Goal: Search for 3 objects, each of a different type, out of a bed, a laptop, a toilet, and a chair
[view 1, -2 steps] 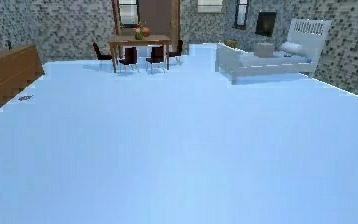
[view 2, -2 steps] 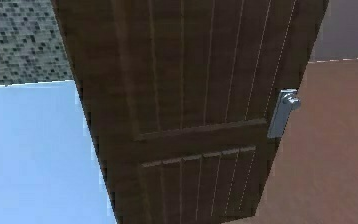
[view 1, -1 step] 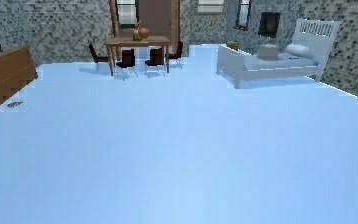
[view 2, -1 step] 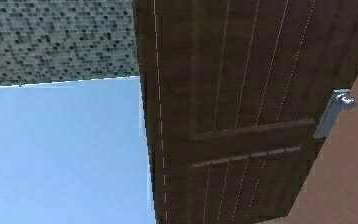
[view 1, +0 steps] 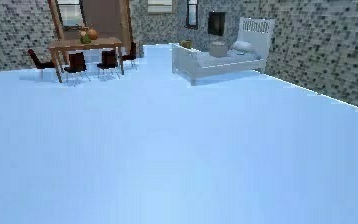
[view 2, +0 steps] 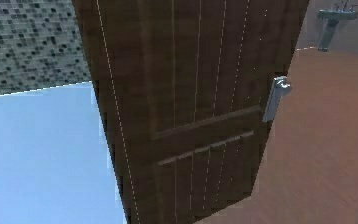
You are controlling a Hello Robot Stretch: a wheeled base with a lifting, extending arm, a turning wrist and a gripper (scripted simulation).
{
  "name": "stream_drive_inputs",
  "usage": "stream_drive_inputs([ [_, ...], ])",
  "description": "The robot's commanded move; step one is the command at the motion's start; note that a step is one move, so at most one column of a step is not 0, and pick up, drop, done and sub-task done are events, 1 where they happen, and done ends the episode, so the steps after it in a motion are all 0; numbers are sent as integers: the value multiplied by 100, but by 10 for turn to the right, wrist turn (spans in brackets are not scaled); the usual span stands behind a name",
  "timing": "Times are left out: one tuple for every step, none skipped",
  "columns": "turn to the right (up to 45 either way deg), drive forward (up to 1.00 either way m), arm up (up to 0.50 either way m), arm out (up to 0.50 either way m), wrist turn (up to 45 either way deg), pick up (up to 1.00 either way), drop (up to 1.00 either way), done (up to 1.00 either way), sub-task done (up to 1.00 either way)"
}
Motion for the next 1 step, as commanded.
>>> stream_drive_inputs([
  [0, 100, 0, 0, 0, 0, 0, 0, 0],
])
